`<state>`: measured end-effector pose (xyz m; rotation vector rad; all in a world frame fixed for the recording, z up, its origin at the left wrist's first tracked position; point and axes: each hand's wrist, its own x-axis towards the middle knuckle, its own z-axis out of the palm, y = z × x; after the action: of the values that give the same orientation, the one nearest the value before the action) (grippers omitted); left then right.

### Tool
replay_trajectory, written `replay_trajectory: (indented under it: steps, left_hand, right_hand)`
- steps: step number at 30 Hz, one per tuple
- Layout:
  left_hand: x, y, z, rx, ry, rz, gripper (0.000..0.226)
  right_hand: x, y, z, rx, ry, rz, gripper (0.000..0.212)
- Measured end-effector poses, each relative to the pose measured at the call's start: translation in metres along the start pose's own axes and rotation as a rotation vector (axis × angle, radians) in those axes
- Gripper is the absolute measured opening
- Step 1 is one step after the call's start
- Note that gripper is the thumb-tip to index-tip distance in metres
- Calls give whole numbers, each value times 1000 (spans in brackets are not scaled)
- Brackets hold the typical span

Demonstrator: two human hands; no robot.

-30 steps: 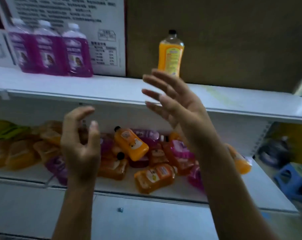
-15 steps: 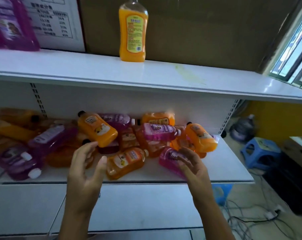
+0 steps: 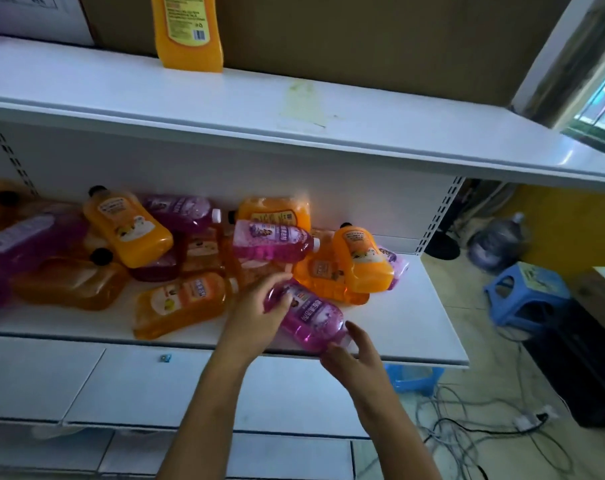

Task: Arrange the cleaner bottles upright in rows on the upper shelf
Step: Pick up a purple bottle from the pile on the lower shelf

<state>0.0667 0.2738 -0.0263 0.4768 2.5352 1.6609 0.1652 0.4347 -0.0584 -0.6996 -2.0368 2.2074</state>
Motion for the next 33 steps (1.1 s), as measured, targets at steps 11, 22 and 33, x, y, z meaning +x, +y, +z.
replay_trajectory:
  steps: [11, 22, 33]
  left_hand:
    - [-2, -18, 48, 333, 194, -72, 44]
    - [-33, -4, 45, 384, 179, -189, 72]
    - [-35, -20, 54, 72, 220, -187, 72]
  right_hand:
    - [35, -9, -27, -8, -228, -32, 51]
    - [58, -21, -25, -211, -258, -218, 51]
    - [59, -29, -33, -43, -345, -5, 35]
